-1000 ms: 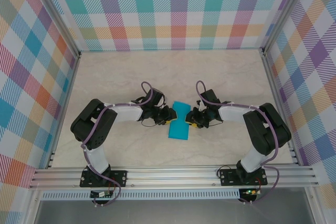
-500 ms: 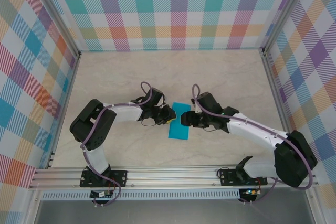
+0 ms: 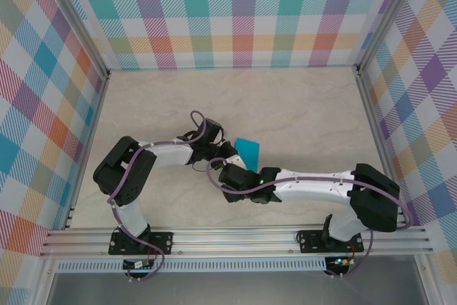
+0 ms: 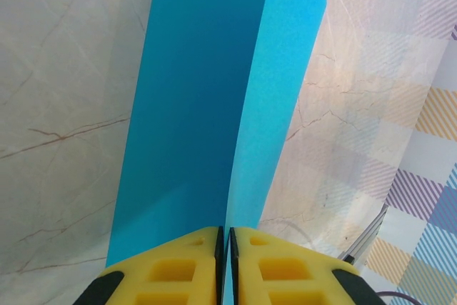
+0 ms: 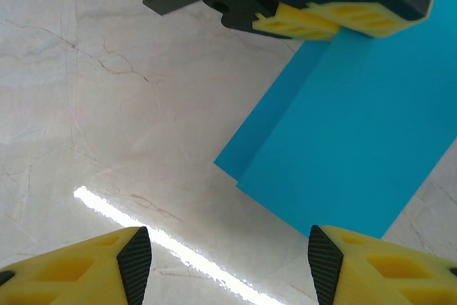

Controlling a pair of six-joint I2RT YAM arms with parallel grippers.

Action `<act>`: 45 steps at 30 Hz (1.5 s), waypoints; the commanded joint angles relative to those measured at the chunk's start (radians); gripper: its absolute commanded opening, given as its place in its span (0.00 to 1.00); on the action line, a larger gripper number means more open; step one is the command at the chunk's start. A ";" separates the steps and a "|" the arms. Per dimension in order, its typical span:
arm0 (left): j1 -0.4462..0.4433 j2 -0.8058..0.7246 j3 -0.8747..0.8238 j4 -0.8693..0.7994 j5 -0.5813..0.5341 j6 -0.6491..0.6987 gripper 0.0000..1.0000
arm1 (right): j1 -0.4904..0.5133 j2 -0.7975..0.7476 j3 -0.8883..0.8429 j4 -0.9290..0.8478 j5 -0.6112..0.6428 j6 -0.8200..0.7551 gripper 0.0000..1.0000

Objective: Fold a paper plane with a square sheet of paper (pick it up from the middle)
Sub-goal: Fold the triangle a second time at the center of the table.

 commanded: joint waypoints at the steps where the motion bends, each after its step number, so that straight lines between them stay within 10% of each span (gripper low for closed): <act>1: 0.001 -0.026 0.025 0.010 0.013 -0.001 0.13 | 0.019 0.043 0.039 -0.030 0.078 -0.033 0.62; 37: 0.000 -0.037 0.038 -0.038 -0.007 0.021 0.21 | 0.039 0.063 0.073 -0.138 0.197 0.018 0.09; 45: -0.008 -0.125 0.055 -0.251 -0.245 0.065 0.39 | -0.018 -0.018 0.005 -0.058 0.096 0.000 0.06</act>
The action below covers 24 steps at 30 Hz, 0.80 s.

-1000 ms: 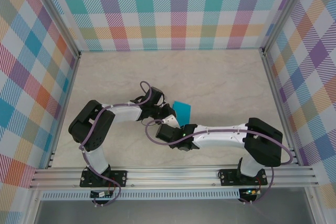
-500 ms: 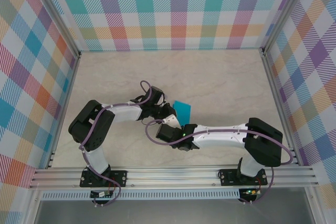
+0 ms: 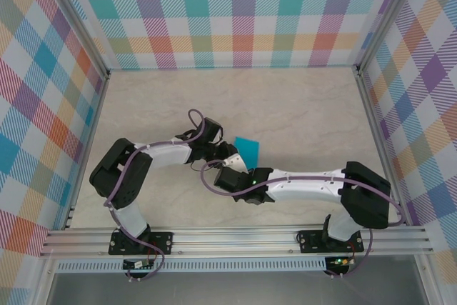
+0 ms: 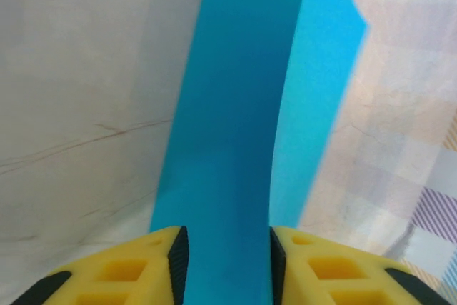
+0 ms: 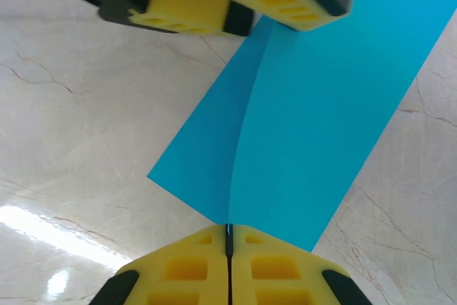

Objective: Fold a paper plane with a square sheet of paper (pick it up from the middle)
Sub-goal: Fold the triangle a second time at the center of the table.

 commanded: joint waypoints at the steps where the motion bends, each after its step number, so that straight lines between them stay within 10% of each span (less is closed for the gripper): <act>1: -0.005 -0.090 0.038 -0.156 -0.173 0.037 0.40 | -0.054 -0.064 -0.051 0.063 -0.104 -0.023 0.06; 8: -0.007 -0.183 -0.020 -0.184 -0.271 0.028 0.54 | -0.215 -0.114 -0.119 0.173 -0.384 -0.068 0.05; 24: -0.043 -0.253 -0.083 -0.128 -0.225 0.045 0.47 | -0.495 -0.083 -0.141 0.136 -0.779 -0.179 0.06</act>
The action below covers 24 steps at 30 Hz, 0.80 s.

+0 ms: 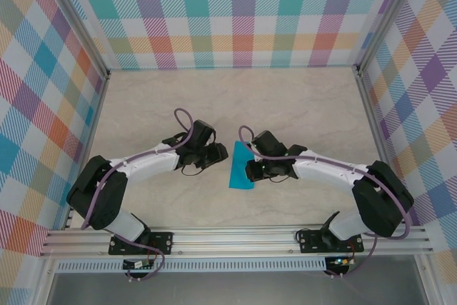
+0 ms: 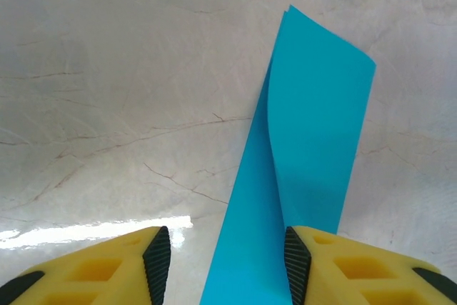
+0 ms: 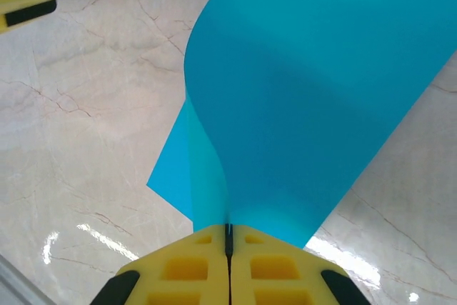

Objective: Fold a paper plane with a square sheet of paper (pick it up from the middle)
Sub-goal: Fold the triangle a second time at the center of the table.

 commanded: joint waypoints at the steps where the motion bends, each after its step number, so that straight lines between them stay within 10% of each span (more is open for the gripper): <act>1: -0.019 -0.050 -0.020 0.018 0.012 0.017 0.46 | -0.043 0.034 0.017 -0.052 -0.113 -0.043 0.06; 24: -0.061 -0.026 -0.025 0.050 0.022 0.002 0.34 | -0.158 0.186 0.119 -0.126 -0.144 -0.061 0.08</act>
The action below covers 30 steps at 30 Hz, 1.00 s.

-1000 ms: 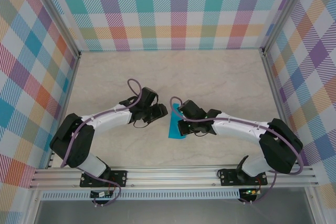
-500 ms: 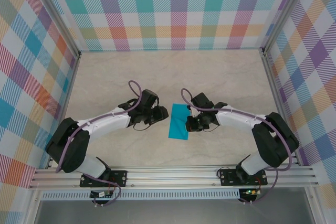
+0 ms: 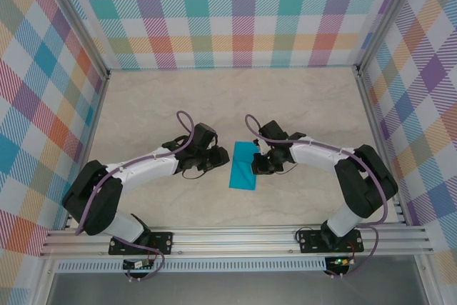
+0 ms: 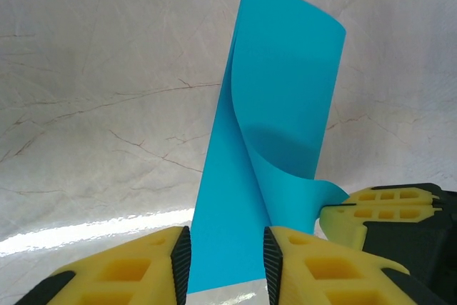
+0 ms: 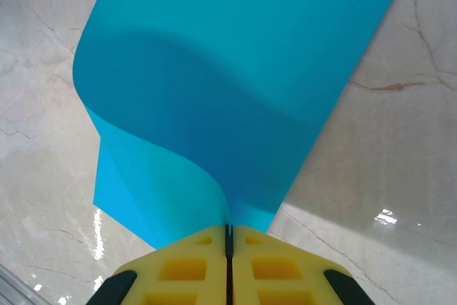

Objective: Fold a paper plane with a square sheet of paper (pick it up from the middle)
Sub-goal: Fold the triangle a second time at the center of the table.

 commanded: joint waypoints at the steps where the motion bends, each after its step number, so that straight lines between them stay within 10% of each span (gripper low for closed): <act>1: -0.014 0.015 -0.003 0.040 0.015 0.002 0.33 | -0.007 0.022 0.036 -0.028 -0.015 -0.030 0.08; 30: -0.022 0.056 -0.003 0.066 0.027 -0.009 0.31 | -0.018 0.077 0.070 -0.077 0.005 0.014 0.10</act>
